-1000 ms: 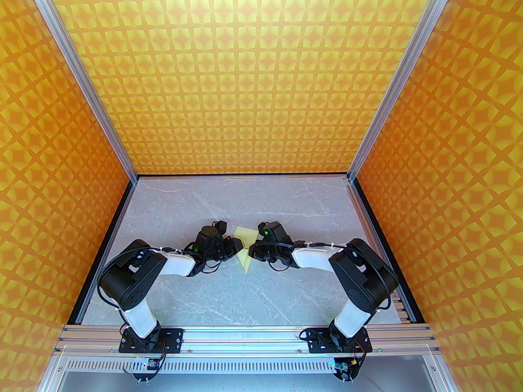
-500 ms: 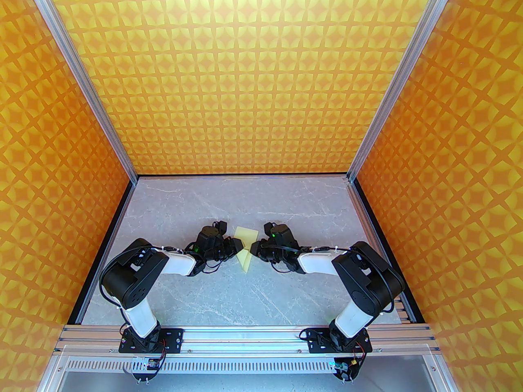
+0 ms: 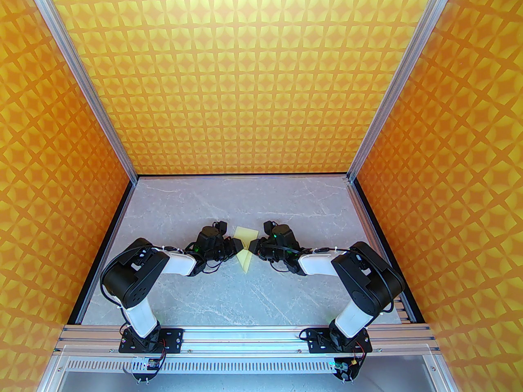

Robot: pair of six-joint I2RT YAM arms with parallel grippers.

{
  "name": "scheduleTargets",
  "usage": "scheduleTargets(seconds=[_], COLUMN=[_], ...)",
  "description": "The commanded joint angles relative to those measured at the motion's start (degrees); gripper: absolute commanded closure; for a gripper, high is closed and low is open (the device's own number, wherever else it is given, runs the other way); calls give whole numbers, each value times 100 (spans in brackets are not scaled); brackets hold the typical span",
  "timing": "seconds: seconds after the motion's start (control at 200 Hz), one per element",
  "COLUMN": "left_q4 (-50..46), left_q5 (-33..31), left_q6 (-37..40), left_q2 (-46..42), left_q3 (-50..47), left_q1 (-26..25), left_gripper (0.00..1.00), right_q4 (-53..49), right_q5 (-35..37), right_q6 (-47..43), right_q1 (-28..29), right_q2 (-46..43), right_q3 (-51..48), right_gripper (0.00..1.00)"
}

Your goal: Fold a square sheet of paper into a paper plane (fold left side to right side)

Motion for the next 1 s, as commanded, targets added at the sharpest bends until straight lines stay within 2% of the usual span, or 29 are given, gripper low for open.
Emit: scheduleTargets(seconds=[0.0, 0.375, 0.575, 0.735, 0.995], left_q4=[105, 105, 101, 70, -419], left_q5=[47, 64, 80, 83, 126], left_q6=[-62, -58, -57, -41, 244], left_q2=[79, 92, 84, 65, -207], left_q3=[122, 140, 146, 138, 85], left_q1=[-10, -8, -14, -7, -19], left_gripper=[83, 83, 83, 83, 84], right_q4=[160, 196, 238, 166, -414], right_q5=[-186, -326, -325, -259, -38], right_q6=[128, 132, 142, 94, -237], right_q1=[-13, -11, -10, -13, -46], right_q2=[213, 419, 490, 489, 398], right_q3=[7, 101, 173, 235, 402], right_gripper=[82, 83, 88, 100, 100])
